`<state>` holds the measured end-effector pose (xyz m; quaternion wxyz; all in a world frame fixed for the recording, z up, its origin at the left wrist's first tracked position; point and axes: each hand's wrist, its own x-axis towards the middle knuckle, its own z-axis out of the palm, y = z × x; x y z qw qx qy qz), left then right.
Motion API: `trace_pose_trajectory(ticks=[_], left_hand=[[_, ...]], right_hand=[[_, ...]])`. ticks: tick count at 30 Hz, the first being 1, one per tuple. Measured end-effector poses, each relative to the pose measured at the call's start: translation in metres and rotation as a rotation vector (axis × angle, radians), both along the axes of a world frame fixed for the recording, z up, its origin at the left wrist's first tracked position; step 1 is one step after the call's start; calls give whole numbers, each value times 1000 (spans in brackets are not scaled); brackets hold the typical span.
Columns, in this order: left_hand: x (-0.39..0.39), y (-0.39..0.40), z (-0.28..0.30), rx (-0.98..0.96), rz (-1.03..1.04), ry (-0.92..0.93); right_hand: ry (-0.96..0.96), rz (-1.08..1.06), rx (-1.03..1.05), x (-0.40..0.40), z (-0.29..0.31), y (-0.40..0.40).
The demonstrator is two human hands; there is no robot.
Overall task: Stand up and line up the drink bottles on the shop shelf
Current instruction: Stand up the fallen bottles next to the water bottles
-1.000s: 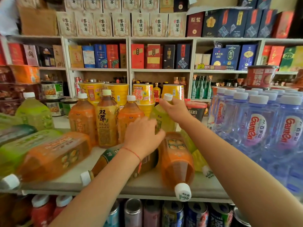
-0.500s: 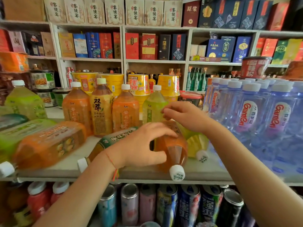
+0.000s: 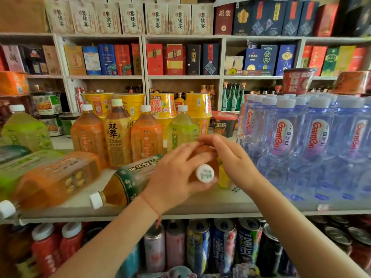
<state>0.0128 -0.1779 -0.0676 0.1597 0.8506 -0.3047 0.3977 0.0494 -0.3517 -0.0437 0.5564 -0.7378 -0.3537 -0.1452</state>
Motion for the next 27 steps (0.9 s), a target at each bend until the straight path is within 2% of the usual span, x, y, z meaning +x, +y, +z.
trace_pose_trajectory(ticks=[2,4,6,8,10,11,14,17,22,27], left_hand=[[4,-3,30,-228,-1,163],[18,-9,53,-366,17,287],[37,-13,63,-400,109,355],[56,-15,63,-443,191,390],[66,-15,61,-491,214,442],[69,-15,60,-473,246,461],[67,-14,57,-283,443,434],[65,-14,56,-269,471,428],[68,-13,53,-289,461,427],[72,-12,49,-310,458,409]], right_hand=[[-28,-35,51,-1,1,-2],[-53,-168,-27,0,2,-5],[-128,-379,-299,2,-2,-8],[-229,-607,-669,0,-9,-8],[-225,-790,-983,-7,-17,-7],[-174,-829,-1069,-11,-19,-7],[-35,-821,-1056,-17,-19,-11],[-53,-824,-1095,-18,-21,-11],[-188,-856,-971,-17,-9,-13],[-351,-920,-668,-2,25,-11]])
